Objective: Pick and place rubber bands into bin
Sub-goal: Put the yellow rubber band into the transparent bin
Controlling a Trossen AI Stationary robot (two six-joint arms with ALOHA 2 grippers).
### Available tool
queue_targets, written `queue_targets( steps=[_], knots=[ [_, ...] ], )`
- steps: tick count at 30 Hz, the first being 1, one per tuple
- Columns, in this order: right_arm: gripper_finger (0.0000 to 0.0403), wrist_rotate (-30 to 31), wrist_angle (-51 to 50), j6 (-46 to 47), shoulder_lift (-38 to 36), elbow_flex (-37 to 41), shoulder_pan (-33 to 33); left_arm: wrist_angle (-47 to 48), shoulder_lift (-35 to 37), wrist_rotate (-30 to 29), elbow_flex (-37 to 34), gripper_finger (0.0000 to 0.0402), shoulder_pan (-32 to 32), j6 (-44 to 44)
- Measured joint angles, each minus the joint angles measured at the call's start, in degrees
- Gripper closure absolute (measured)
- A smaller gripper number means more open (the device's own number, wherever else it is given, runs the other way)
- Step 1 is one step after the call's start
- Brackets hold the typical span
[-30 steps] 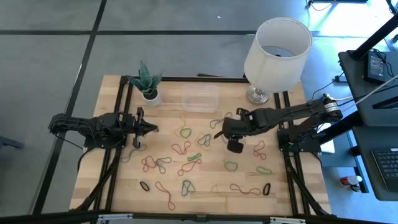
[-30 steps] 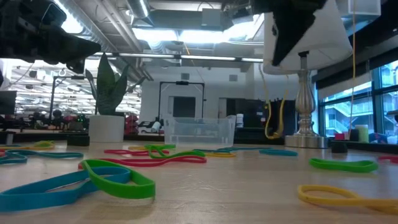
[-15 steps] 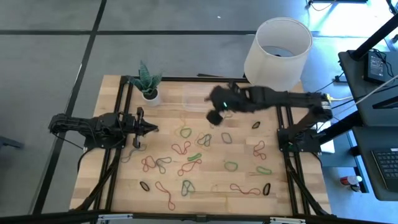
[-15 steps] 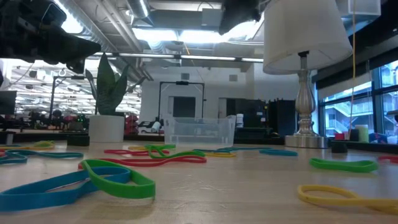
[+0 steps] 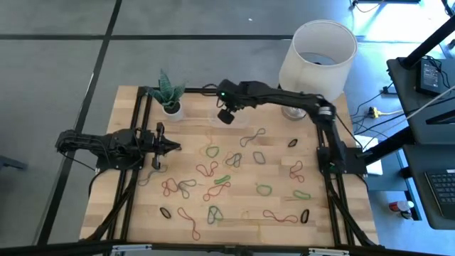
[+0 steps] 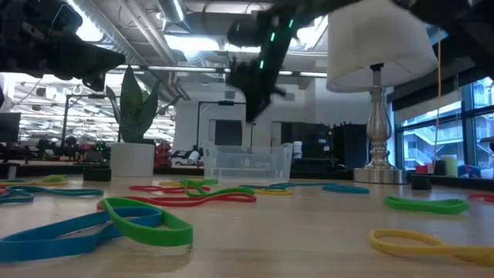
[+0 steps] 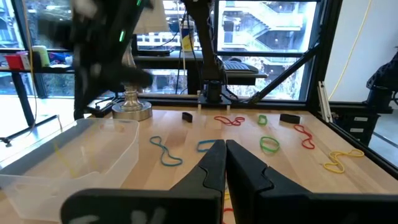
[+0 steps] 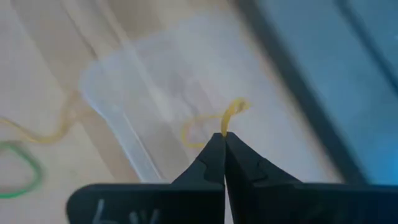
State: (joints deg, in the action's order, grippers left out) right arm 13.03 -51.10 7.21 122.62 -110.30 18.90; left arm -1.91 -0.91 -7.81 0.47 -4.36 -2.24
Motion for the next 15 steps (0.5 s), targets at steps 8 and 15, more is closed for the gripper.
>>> queue_targets(
  steps=[8,15],
  knots=[
    [0.0371,-1.3,0.0,6.3,7.0,0.0,1.4,0.0,0.0,0.0,0.0,0.0396,0.0,0.0],
    [0.0296,-3.6,-1.8,9.9,7.0,-1.7,1.7,0.0,0.0,0.0,0.0,0.0395,0.0,0.0]
  ],
)
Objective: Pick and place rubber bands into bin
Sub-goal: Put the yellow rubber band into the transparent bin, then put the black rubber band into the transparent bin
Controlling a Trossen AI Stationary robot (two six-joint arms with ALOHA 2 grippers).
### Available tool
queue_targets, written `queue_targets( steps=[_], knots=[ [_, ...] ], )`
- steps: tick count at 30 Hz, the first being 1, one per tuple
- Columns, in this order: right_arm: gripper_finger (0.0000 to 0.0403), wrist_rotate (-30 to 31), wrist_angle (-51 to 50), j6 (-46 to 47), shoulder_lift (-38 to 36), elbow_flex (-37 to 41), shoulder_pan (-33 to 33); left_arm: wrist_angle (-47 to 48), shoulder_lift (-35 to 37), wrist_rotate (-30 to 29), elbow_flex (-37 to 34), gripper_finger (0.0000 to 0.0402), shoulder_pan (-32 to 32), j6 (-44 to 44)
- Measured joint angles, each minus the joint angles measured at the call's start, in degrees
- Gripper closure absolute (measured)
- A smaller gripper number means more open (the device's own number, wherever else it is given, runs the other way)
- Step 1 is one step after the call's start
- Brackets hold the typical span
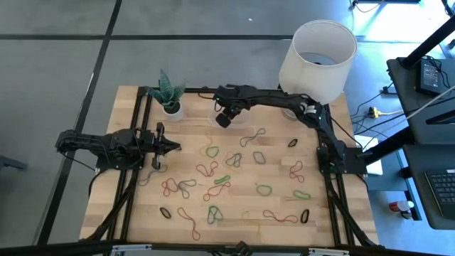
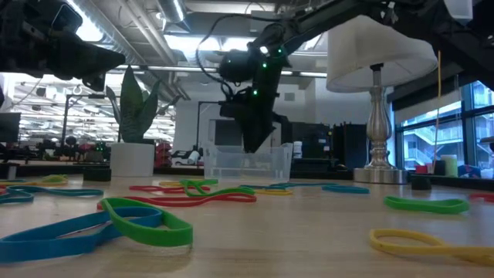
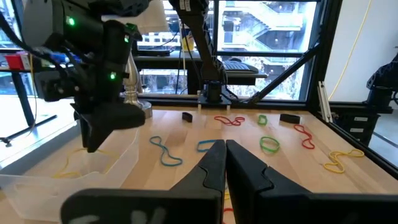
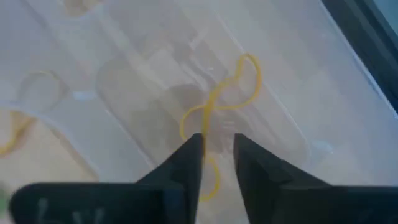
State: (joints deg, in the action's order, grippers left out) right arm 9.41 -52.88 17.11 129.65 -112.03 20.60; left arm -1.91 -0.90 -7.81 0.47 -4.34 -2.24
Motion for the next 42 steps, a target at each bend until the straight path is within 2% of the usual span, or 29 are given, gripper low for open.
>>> queue_targets(
  steps=[5,9,22,27,36,39,42],
  knots=[
    [0.0247,-0.1,-1.7,1.3,0.0,-2.6,0.0,0.0,0.0,0.0,0.0,0.0395,0.0,0.0],
    [0.0225,-0.1,-2.9,2.4,-0.1,-4.1,0.0,0.0,0.0,0.0,0.0,0.0396,0.0,0.0],
    [0.0236,-0.3,-3.2,5.2,-0.1,-4.5,0.0,0.0,0.0,0.0,0.0,0.0395,0.0,0.0],
    [0.0262,-4.9,-3.4,5.2,-1.6,-4.4,0.0,0.0,0.0,0.0,0.0,0.0395,0.0,0.0],
    [0.0387,-4.5,-6.8,4.8,-10.3,-4.5,-2.2,0.0,0.0,0.0,0.0,0.0396,0.0,0.0],
    [0.0394,-3.3,-9.7,4.4,-13.1,-4.5,-4.7,0.0,0.0,0.0,0.0,0.0395,0.0,0.0],
    [0.0391,0.8,-13.4,6.2,-16.2,-3.7,-8.3,0.0,0.0,0.0,0.0,0.0396,0.0,0.0]
  ],
)
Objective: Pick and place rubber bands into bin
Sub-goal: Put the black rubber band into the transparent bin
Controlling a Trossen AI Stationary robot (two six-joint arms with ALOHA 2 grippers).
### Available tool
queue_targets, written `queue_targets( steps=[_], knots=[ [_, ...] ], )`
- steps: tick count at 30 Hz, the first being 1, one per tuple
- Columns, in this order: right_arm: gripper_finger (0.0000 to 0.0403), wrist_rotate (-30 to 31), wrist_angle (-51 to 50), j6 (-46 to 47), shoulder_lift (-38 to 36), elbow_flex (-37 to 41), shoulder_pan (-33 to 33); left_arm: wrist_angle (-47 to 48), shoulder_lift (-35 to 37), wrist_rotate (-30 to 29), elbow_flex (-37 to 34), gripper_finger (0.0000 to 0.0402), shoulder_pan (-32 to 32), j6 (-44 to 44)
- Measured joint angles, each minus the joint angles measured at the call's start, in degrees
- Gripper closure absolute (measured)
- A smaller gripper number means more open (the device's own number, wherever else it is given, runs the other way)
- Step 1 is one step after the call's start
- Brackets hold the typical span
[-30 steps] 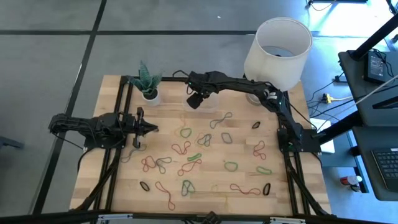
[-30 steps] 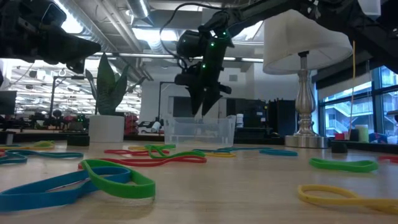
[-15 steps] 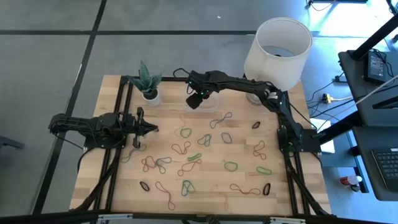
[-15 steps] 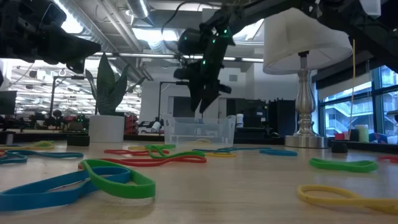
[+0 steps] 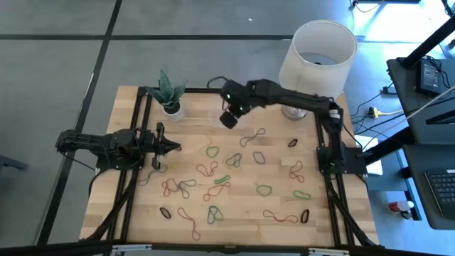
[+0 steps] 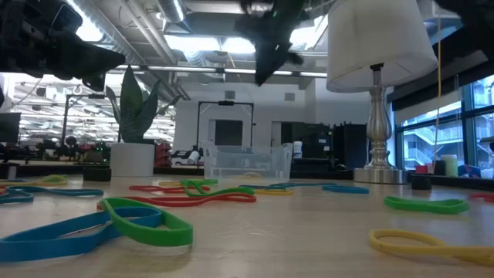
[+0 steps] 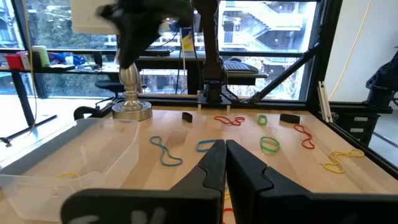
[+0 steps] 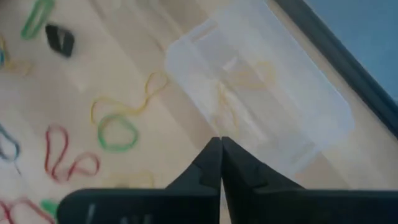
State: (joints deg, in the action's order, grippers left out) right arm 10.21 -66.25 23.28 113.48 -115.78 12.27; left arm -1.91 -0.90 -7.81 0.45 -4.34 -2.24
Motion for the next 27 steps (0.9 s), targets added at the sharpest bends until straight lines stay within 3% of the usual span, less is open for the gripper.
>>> queue_targets(
  steps=[7,19,27],
  knots=[
    [0.0398,1.8,2.4,7.9,-11.0,14.4,-10.0,0.0,0.0,0.0,0.0,0.0395,0.0,0.7],
    [0.0395,1.7,30.6,29.4,-31.9,53.1,-25.1,-0.9,0.0,-0.1,0.0,0.0395,0.0,-2.7],
    [0.0394,0.5,33.1,32.9,-36.9,64.4,-27.3,-1.0,0.0,-0.2,0.0,0.0396,0.0,-9.5]
  ],
)
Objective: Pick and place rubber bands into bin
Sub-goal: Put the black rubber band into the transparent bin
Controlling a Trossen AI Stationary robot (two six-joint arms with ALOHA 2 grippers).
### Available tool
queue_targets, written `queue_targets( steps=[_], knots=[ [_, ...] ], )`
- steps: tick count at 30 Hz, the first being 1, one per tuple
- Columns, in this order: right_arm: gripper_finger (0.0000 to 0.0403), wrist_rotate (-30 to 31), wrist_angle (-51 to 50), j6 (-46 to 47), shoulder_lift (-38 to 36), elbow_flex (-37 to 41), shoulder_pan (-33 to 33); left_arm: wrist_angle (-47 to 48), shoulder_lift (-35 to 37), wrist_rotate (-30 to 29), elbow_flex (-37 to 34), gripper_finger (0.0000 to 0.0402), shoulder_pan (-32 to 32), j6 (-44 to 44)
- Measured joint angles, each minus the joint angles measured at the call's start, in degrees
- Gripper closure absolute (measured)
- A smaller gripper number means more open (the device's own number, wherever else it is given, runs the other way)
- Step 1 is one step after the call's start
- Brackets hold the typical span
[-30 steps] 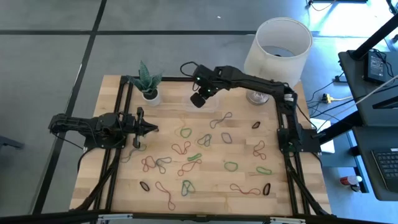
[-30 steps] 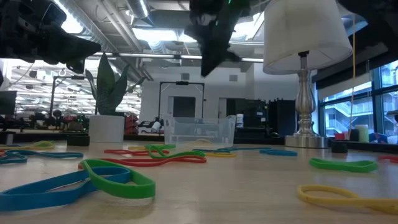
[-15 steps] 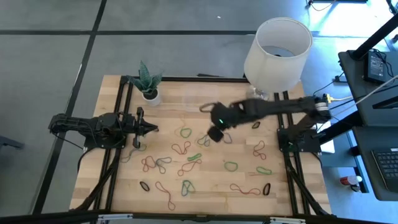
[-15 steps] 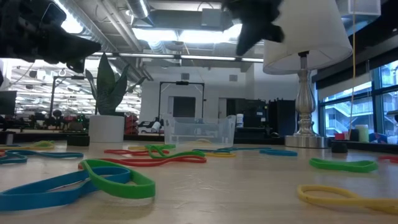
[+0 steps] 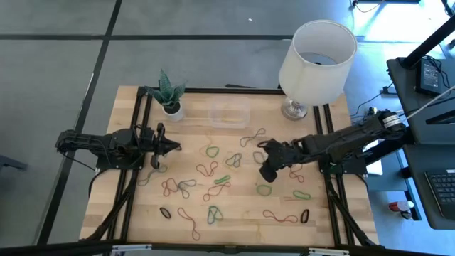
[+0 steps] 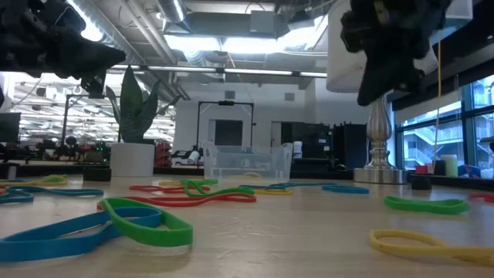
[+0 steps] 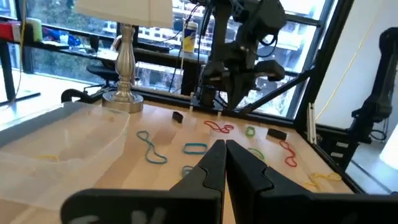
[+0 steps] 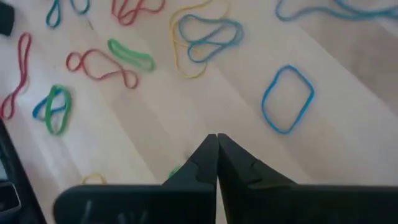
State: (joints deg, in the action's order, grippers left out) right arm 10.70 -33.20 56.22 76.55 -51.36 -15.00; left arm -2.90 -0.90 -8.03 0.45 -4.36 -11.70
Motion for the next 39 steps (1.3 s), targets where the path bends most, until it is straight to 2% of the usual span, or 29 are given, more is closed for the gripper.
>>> queue_targets(
  steps=[5,10,16,23,26,30,34,39],
  knots=[
    [0.04,-2.5,1.8,-2.9,0.1,5.7,1.9,0.5,-1.2,-2.6,0.6,0.0397,0.0,3.8],
    [0.0401,-8.6,10.8,-8.4,-2.0,14.0,4.2,4.3,-8.7,-5.2,5.9,0.0399,-0.8,1.9],
    [0.0401,-9.0,16.2,-12.9,-7.0,21.2,6.1,14.0,-27.2,-10.4,17.8,0.0399,-3.4,-2.3],
    [0.0402,-9.3,16.2,-20.6,-14.4,24.6,9.1,37.8,-50.6,-11.8,35.8,0.0399,-3.9,-12.1],
    [0.0402,-9.3,16.1,-24.2,-16.5,24.7,10.3,45.5,-57.7,-11.3,40.8,0.0399,-3.3,-15.2],
    [0.0401,-9.4,16.2,-28.4,-18.3,24.7,11.9,49.6,-64.3,-6.2,43.7,0.0398,-1.8,-16.5],
    [0.0398,-11.1,16.2,-31.4,-18.9,24.7,13.4,50.4,-69.1,-0.8,43.8,0.0392,0.6,-23.7],
    [0.0397,-13.4,15.9,-33.0,-18.9,24.7,14.2,50.7,-73.8,0.7,43.8,0.0355,3.7,-28.8]
  ],
)
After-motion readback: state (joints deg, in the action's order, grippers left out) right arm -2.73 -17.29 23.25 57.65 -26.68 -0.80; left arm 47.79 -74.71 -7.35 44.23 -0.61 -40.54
